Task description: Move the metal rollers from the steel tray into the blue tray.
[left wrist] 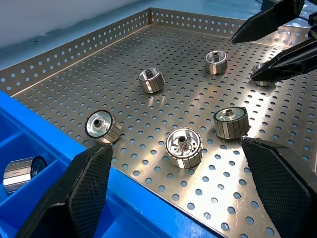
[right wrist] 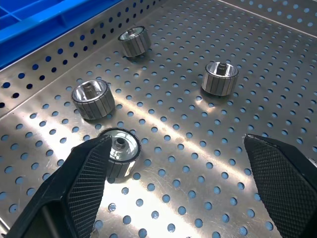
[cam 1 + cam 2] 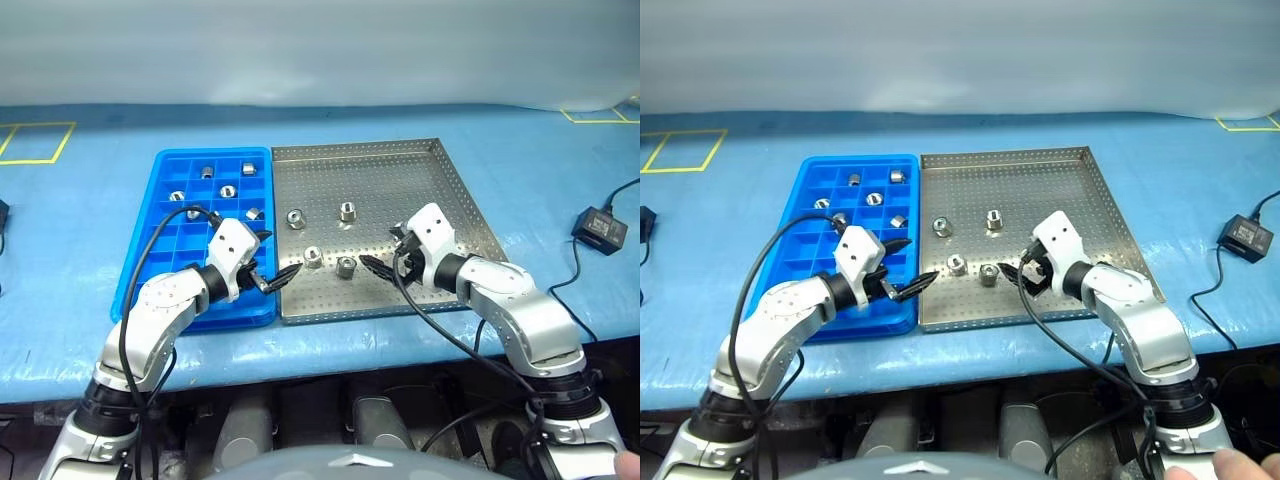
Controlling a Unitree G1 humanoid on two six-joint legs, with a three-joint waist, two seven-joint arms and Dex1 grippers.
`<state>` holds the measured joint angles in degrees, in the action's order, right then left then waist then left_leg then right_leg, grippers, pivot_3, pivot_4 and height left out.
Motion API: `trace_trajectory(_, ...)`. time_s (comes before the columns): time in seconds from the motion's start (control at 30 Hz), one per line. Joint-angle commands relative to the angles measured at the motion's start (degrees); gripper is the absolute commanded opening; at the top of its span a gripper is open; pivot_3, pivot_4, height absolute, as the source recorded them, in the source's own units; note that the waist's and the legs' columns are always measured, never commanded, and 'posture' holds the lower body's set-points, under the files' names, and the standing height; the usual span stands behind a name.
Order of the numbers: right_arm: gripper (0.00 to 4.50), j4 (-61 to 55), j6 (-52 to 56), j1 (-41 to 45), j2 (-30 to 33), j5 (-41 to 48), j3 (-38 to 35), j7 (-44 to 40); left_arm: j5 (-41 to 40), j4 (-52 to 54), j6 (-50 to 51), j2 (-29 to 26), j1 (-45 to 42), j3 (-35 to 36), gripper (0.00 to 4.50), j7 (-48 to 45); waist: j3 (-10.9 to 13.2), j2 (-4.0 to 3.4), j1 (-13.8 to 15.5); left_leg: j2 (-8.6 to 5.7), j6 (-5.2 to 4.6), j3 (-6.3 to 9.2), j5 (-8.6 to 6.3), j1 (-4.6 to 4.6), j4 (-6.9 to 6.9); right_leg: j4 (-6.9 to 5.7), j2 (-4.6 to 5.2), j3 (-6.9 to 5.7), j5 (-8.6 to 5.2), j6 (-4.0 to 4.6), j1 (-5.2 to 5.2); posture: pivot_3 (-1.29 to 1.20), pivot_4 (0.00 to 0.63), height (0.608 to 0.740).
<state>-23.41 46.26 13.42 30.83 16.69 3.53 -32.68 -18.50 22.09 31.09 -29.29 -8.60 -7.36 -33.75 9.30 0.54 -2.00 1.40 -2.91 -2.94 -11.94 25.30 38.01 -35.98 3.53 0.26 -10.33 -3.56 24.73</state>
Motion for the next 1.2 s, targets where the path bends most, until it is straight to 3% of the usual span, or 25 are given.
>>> trace_trajectory(0.03, 4.48, -2.5, -1.2, 0.2, 0.3, 0.9, -0.8, -0.5, -0.1, 2.3, 0.0, 0.1, -0.3, 1.1, 4.50, 0.2, 0.0, 0.00, 0.0, 0.00, 0.00, 0.00, 0.00, 0.00, 0.00, 0.00, 0.00, 0.00, 0.00, 0.00, 0.00, -0.06, 0.150, 0.740)
trace_trajectory(0.83, 4.48, -4.4, -1.8, 0.3, -0.3, 1.4, 0.4, -0.5, 0.2, 1.9, 0.9, -0.7, -1.6, -0.1, 4.50, -1.2, 0.0, 0.01, 0.1, 0.00, 0.00, 0.00, 0.00, 0.00, -0.01, 0.01, 0.01, 0.00, 0.00, 0.00, 0.00, -0.07, 0.150, 0.740)
trace_trajectory(1.0, 4.48, -6.1, -2.9, -0.4, -0.4, 2.0, 1.3, -1.5, 1.0, -0.6, 3.1, -1.8, -6.9, -2.8, 4.50, -4.2, 0.0, 0.02, 0.2, -0.01, 0.00, 0.01, 0.00, 0.01, 0.00, 0.03, 0.00, -0.01, 0.00, 0.00, -0.01, -0.08, 0.150, 0.740)
trace_trajectory(1.2, 4.48, -8.0, -4.5, -1.9, -0.7, 1.9, 2.2, -1.0, 3.9, -8.3, 6.2, -3.9, -19.9, -10.2, 4.50, -11.7, 0.0, 0.02, 0.0, -0.04, 0.00, 0.02, 0.00, 0.01, 0.03, 0.03, -0.02, -0.02, 0.00, -0.01, -0.04, -0.11, 0.150, 0.740)
